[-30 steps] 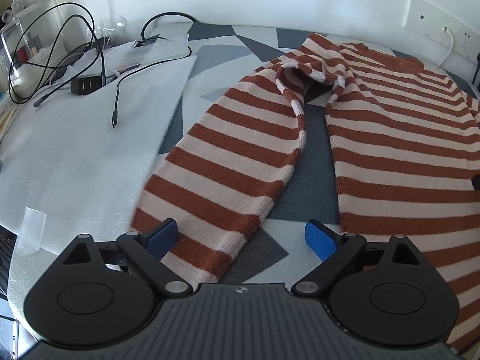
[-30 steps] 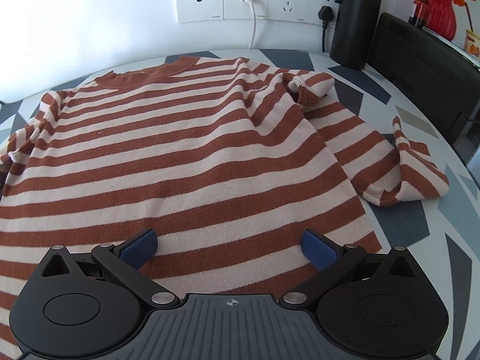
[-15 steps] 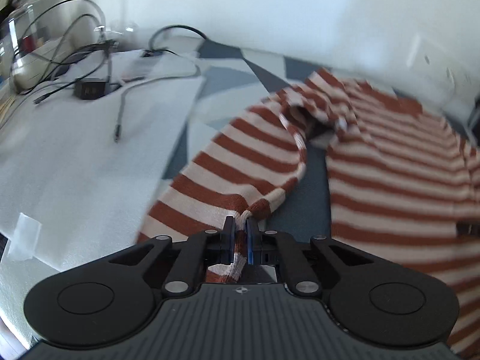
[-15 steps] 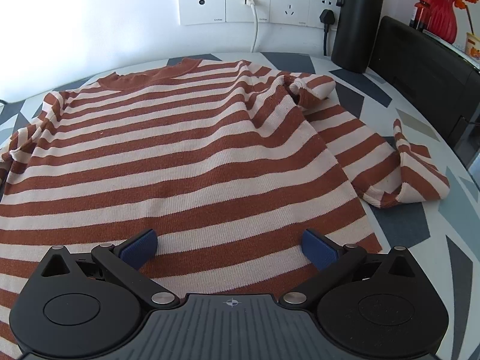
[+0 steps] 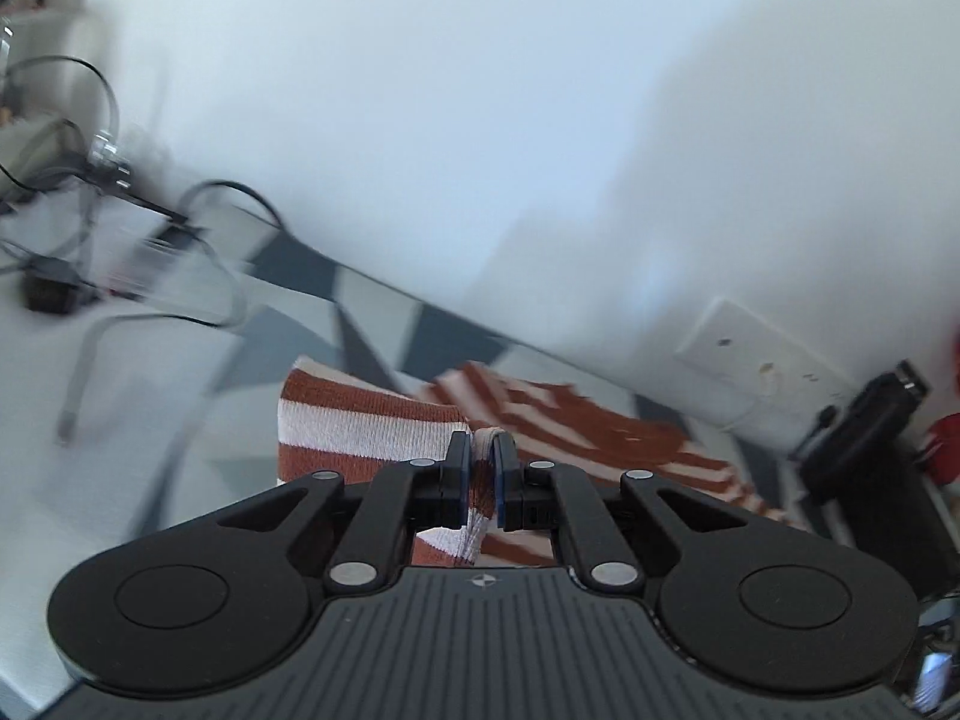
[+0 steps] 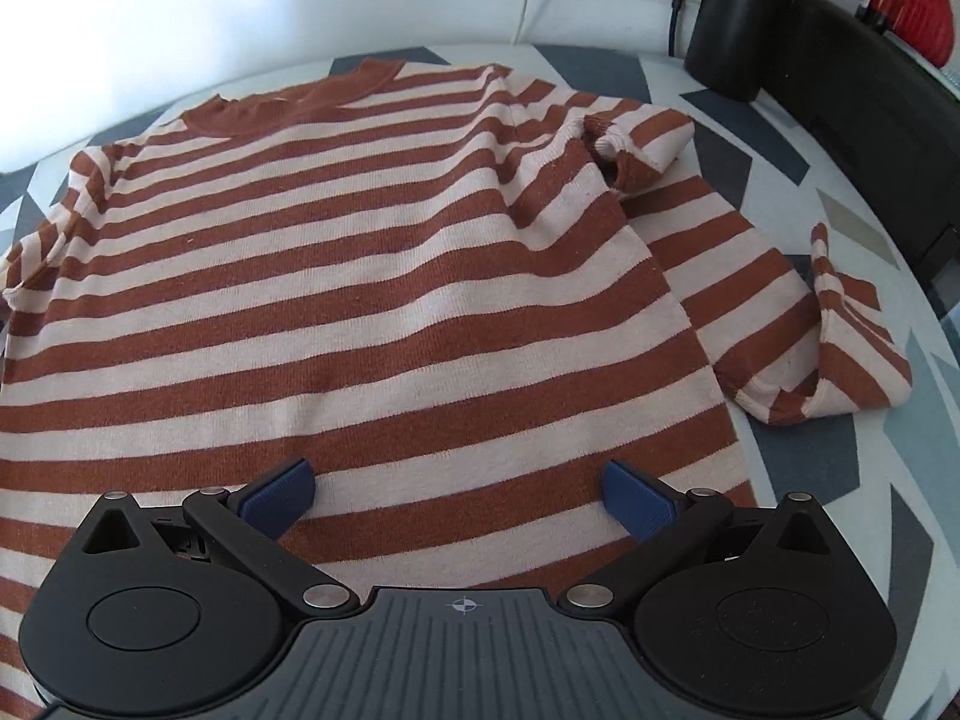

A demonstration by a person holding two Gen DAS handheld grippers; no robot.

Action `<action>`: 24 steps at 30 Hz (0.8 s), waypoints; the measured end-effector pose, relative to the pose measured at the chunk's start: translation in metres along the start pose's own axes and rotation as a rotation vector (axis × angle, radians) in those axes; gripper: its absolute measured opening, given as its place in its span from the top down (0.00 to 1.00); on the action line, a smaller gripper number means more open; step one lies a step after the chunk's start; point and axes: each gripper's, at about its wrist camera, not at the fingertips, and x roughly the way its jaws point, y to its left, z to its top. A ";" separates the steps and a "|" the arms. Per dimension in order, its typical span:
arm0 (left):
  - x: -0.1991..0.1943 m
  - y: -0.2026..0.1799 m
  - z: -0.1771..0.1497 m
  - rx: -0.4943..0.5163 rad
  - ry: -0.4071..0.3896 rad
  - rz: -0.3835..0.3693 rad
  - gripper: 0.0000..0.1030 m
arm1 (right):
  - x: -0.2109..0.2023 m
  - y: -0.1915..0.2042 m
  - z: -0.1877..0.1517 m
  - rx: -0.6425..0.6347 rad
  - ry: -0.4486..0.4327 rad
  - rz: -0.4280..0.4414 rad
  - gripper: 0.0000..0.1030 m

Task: Fold clothes

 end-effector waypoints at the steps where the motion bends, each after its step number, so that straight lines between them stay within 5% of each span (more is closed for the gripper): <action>1: 0.008 -0.012 -0.002 0.022 0.006 -0.024 0.92 | 0.000 -0.004 0.002 0.023 -0.005 -0.023 0.01; 7: 0.073 -0.085 -0.017 0.153 0.102 -0.231 0.91 | -0.001 -0.028 0.003 0.030 -0.022 -0.101 0.01; 9: 0.106 -0.099 -0.030 0.188 0.215 -0.283 0.90 | 0.001 -0.037 0.004 0.050 -0.013 -0.082 0.01; 11: 0.133 -0.107 -0.042 0.205 0.369 -0.279 0.71 | 0.002 -0.046 0.006 0.070 -0.004 -0.064 0.01; 12: 0.129 -0.103 -0.041 0.202 0.360 -0.269 0.64 | 0.003 -0.049 0.007 0.077 0.000 -0.056 0.01; 14: 0.113 -0.089 -0.036 0.189 0.301 -0.245 0.31 | 0.003 -0.052 0.009 0.086 0.010 -0.041 0.01; 17: 0.089 -0.069 -0.028 0.170 0.213 -0.208 0.14 | 0.004 -0.054 0.009 0.077 0.002 -0.027 0.01; 22: 0.050 -0.035 -0.014 0.139 0.066 -0.148 0.11 | 0.003 -0.053 0.011 0.129 -0.018 -0.013 0.01; 24: 0.053 -0.018 -0.018 0.188 0.081 -0.016 0.12 | -0.004 -0.047 0.011 0.132 -0.049 0.004 0.01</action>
